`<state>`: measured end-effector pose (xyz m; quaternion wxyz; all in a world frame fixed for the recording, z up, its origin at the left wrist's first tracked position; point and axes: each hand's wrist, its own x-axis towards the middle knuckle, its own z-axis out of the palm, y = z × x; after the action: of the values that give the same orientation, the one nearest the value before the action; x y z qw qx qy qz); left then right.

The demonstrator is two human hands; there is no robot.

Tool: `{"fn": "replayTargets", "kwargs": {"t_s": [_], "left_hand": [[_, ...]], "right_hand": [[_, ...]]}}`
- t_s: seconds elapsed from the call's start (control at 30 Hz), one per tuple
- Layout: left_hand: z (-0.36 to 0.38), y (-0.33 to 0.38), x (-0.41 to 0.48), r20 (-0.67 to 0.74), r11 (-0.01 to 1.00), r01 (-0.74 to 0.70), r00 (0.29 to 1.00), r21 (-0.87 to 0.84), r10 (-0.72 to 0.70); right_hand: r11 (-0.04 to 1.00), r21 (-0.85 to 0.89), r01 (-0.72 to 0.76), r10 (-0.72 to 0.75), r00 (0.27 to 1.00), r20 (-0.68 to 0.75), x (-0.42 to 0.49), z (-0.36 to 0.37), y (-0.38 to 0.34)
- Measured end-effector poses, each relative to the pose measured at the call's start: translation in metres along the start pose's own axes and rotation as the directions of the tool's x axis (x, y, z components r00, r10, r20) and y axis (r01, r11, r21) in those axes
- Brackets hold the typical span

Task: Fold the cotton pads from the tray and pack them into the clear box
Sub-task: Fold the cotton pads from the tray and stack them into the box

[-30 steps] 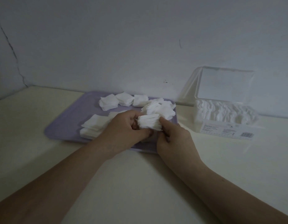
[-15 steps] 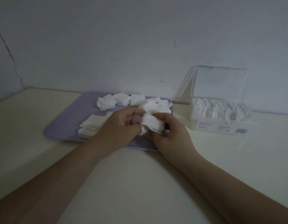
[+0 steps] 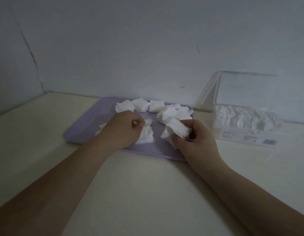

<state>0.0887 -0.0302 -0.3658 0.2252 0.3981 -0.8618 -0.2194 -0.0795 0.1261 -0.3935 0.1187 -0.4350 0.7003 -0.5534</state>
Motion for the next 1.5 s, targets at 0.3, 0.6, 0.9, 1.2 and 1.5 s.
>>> {"fn": "replayTargets", "kwargs": {"t_s": [0.3,0.6,0.9,1.2,1.5], "left_hand": [[0.006,-0.014,0.009,-0.056,0.995,0.038,0.997,-0.092,-0.044],[0.005,-0.006,0.006,0.156,0.998,0.067,0.986,-0.021,-0.063],[0.0,0.002,-0.003,0.213,0.985,0.051,0.977,-0.168,-0.015],[-0.008,0.014,-0.001,0.043,0.615,-0.01,0.996,-0.788,0.072],[0.02,0.013,-0.009,0.268,0.627,0.099,0.946,-0.773,0.181]], "right_hand": [[1.0,-0.011,-0.014,0.014,1.0,0.001,0.002,0.001,0.003],[1.0,-0.027,-0.009,0.009,1.0,0.008,0.0,0.0,0.0],[0.999,-0.051,-0.013,0.013,1.0,0.013,-0.002,-0.001,-0.006],[0.996,0.036,-0.079,0.082,0.994,-0.077,-0.001,-0.001,-0.006],[0.991,0.112,-0.067,0.065,0.998,0.025,0.002,0.0,0.001]]}}
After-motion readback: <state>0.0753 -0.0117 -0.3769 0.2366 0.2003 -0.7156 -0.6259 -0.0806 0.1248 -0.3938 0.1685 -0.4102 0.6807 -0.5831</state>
